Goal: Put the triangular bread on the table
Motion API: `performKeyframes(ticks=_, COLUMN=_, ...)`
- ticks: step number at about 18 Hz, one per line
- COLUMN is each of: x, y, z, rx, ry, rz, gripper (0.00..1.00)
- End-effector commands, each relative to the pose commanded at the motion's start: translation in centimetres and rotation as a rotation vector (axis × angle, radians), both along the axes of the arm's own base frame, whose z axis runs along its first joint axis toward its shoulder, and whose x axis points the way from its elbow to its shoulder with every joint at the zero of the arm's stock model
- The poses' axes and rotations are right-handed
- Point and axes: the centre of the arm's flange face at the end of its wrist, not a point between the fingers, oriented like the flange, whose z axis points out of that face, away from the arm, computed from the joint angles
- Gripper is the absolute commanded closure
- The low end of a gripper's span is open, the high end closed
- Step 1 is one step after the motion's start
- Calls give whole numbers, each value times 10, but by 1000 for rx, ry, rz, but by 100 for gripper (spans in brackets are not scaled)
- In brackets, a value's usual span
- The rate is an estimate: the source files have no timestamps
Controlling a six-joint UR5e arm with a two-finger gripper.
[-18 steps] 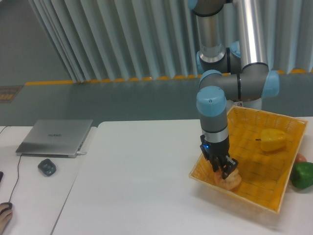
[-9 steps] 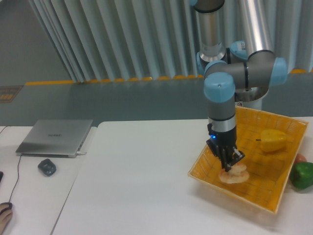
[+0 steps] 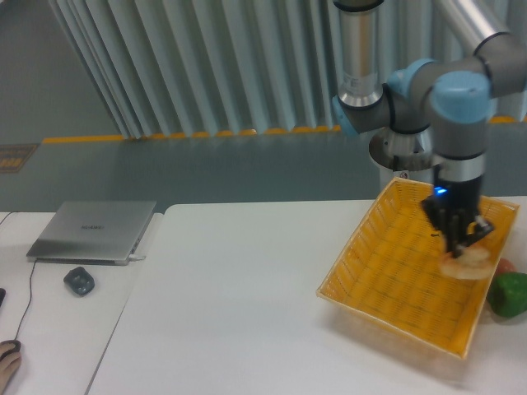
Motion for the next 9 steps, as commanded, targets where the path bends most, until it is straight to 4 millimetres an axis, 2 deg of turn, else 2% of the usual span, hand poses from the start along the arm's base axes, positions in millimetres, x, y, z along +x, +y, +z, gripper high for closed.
performKeyframes(ticks=7, x=-88, y=-109, z=-12, rx=-33, ry=17, rz=-131, gripper=100)
performKeyframes(ticks=9, x=-102, y=-131, z=-13, rx=-41, ry=26, rz=-169, gripper=100)
